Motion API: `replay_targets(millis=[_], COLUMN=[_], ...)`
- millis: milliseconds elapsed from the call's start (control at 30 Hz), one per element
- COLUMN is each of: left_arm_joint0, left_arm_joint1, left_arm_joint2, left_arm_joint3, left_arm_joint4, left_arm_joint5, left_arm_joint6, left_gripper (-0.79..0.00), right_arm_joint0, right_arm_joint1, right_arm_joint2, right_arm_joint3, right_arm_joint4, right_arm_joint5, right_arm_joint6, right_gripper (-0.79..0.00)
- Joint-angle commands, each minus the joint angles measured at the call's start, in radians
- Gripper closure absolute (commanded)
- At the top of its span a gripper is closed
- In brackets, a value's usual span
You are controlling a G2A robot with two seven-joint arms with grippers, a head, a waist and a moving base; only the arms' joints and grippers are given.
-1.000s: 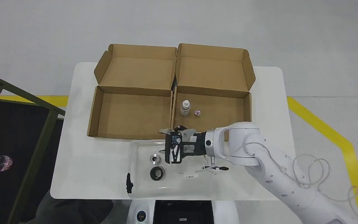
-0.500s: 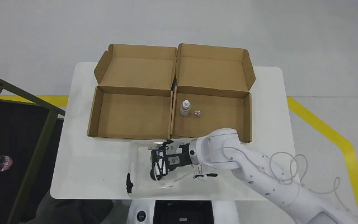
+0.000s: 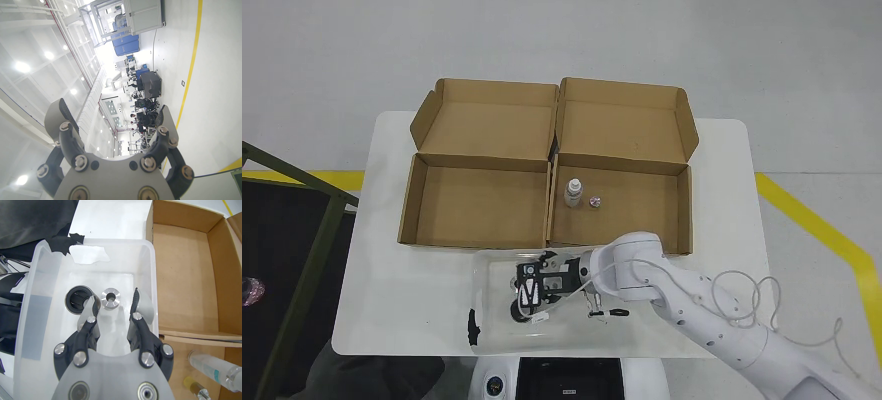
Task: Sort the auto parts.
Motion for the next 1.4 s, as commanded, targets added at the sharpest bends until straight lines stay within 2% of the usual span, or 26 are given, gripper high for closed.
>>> replay_targets(millis=[0, 467, 1367], left_arm_joint0=[0.0, 0.0, 0.0], left_arm_joint1=[0.0, 0.0, 0.0], left_arm_joint2=[0.0, 0.0, 0.0], left_arm_joint3=[0.0, 0.0, 0.0], left_arm_joint4=[0.0, 0.0, 0.0], left_arm_joint5=[0.0, 0.0, 0.0], left_arm_joint6=[0.0, 0.0, 0.0], left_gripper=[-0.785, -0.785, -0.785], right_arm_joint0=[-0.002, 0.008, 0.085], right_arm_joint1=[-0.001, -0.023, -0.108], right_arm_joint2=[-0.001, -0.034, -0.127], right_arm_joint3=[0.008, 0.075, 0.227], right_arm_joint4=[0.0, -0.002, -0.011], right_arm_joint5=[0.0, -0.007, 0.001], right_arm_joint6=[-0.002, 0.005, -0.031], right_gripper=[-0.326, -0.342, -0.351])
